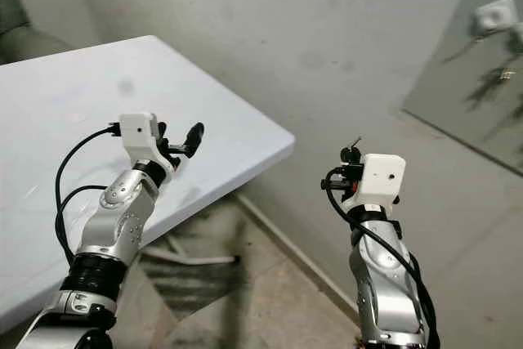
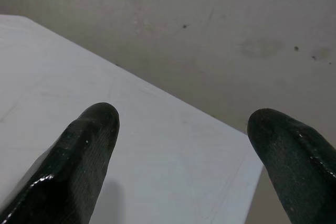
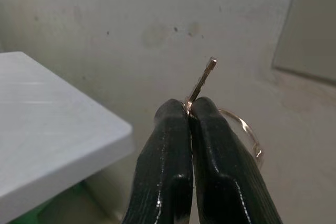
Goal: Hang keys on a hook
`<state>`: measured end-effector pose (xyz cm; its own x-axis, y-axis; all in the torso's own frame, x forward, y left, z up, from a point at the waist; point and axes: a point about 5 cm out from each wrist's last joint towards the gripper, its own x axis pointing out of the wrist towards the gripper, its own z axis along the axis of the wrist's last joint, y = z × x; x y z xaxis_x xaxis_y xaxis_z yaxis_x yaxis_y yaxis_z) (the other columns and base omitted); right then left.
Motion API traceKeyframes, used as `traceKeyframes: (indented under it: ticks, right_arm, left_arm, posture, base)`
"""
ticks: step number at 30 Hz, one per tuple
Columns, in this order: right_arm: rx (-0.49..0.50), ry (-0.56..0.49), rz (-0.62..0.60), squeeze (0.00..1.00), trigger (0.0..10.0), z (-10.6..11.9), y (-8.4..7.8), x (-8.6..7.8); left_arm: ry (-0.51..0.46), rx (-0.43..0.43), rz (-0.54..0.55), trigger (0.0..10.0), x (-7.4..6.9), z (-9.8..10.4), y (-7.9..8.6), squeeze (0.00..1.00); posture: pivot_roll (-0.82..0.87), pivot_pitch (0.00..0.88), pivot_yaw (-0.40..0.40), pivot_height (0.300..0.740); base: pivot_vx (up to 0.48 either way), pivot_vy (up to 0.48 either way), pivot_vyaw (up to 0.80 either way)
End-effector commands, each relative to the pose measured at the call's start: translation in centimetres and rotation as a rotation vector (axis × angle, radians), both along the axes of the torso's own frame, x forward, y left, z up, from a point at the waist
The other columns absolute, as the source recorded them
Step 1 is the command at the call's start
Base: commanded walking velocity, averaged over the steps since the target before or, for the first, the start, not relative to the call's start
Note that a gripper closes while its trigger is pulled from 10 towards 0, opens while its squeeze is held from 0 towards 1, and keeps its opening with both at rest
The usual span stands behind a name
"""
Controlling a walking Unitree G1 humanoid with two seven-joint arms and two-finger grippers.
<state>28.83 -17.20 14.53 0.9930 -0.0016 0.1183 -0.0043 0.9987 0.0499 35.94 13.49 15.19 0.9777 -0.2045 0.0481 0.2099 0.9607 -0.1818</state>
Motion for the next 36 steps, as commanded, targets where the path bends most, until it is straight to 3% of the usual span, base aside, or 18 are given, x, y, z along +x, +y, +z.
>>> traceKeyframes:
  ticks: [1,12,28,36]
  right_arm:
    - [-0.007,-0.010,-0.004,0.00,10.0,0.4,-0.1,0.0]
    - [-0.011,-0.007,0.000,0.00,10.0,0.4,-0.1,0.0]
    - [-0.041,0.006,0.000,0.00,10.0,0.1,0.0,-0.1]
    - [-0.048,0.007,0.009,0.00,10.0,0.0,0.2,-0.3]
  left_arm:
    - [-0.010,0.004,0.000,10.0,0.1,0.4,0.0,0.00]
    - [-0.014,-0.001,-0.004,10.0,0.0,0.4,-0.2,0.00]
    - [-0.007,-0.002,-0.041,10.0,-0.2,0.4,-0.4,0.00]
    - [-0.006,0.022,-0.098,10.0,-1.1,-0.2,-0.9,0.00]
  posture:
    - [-0.02,0.000,-0.021,0.740]
    - [-0.02,0.000,-0.025,0.740]
    - [-0.02,0.000,-0.024,0.740]
    - [-0.02,0.000,-0.022,0.740]
  base:
    - [0.000,0.000,-0.69]
    - [0.000,0.000,-0.68]
    - [0.000,0.000,0.00]
    - [0.330,0.000,0.00]
